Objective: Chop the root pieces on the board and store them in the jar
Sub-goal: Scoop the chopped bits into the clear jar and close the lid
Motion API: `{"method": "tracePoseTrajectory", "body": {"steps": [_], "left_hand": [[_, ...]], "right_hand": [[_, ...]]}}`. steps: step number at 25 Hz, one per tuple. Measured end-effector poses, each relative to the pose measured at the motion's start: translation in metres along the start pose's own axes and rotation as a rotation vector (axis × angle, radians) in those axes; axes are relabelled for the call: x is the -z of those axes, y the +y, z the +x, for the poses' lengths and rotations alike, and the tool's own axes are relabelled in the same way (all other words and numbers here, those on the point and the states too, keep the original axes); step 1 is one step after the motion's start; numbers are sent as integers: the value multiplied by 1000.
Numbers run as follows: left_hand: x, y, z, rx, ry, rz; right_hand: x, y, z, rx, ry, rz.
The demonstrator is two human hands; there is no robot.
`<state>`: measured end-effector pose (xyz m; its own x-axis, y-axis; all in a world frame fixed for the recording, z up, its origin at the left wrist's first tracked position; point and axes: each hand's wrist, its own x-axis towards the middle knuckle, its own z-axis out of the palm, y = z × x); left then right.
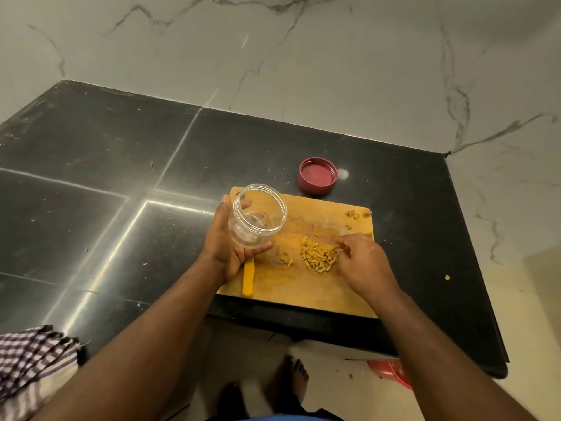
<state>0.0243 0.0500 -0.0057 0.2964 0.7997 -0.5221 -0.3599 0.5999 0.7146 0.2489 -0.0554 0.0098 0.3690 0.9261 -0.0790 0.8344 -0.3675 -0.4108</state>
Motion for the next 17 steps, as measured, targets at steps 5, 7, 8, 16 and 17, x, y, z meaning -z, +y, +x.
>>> {"method": "tracePoseTrajectory", "body": {"steps": [5, 7, 8, 16, 17], "left_hand": [[2, 1, 2, 23, -14, 9], [2, 1, 2, 24, -19, 14], [3, 1, 3, 24, -23, 16], [3, 1, 4, 29, -42, 51], [3, 1, 4, 33, -43, 52]], "right_hand": [[-7, -15, 6, 90, -18, 10], [-9, -20, 15, 117, -17, 28], [-12, -23, 20, 138, -49, 10], [-29, -32, 6, 336, 24, -82], [-31, -36, 5, 405, 7, -95]]}}
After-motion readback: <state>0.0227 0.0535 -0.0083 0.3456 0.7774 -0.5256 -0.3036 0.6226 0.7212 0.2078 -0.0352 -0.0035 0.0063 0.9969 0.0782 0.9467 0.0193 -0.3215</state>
